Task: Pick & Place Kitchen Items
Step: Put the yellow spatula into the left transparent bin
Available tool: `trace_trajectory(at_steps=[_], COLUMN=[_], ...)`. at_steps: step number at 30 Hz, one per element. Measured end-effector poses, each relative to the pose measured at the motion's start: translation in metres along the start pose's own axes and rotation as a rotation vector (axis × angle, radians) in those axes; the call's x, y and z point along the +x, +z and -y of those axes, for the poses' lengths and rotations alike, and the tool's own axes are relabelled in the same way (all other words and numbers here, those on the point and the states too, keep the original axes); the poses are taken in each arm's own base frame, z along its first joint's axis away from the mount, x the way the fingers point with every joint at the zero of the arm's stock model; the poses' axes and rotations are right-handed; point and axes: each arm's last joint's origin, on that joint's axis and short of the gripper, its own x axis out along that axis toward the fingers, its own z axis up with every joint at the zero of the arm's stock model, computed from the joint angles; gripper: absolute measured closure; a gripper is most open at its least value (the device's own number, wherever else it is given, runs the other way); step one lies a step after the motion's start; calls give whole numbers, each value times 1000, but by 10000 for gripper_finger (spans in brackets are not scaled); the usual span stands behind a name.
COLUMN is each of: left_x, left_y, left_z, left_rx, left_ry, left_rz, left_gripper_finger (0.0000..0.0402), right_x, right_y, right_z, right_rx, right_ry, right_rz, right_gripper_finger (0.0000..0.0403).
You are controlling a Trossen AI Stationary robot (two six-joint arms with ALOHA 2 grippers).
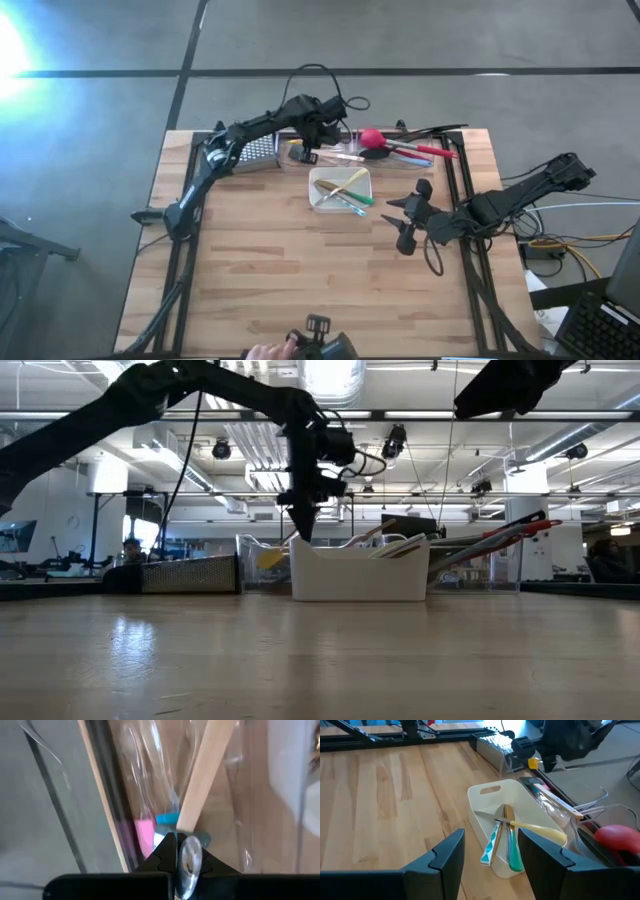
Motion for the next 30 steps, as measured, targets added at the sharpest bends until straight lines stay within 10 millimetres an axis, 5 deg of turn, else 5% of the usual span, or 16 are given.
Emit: trace_trajectory(at_steps=[9, 30], left_x=[23, 20], left_y=[0, 6], left_z=[-1, -1], left_rx=[39, 59], left_ry=[-19, 12], left_rz=[-43, -12], left_gripper_finger=[394, 344], right_x=[0, 1], right_y=[-1, -2], right_z=[0, 0], right_rx=[-2, 20], right_ry=[-1, 0], right_rz=[-2, -3], right_gripper_finger=[231, 232])
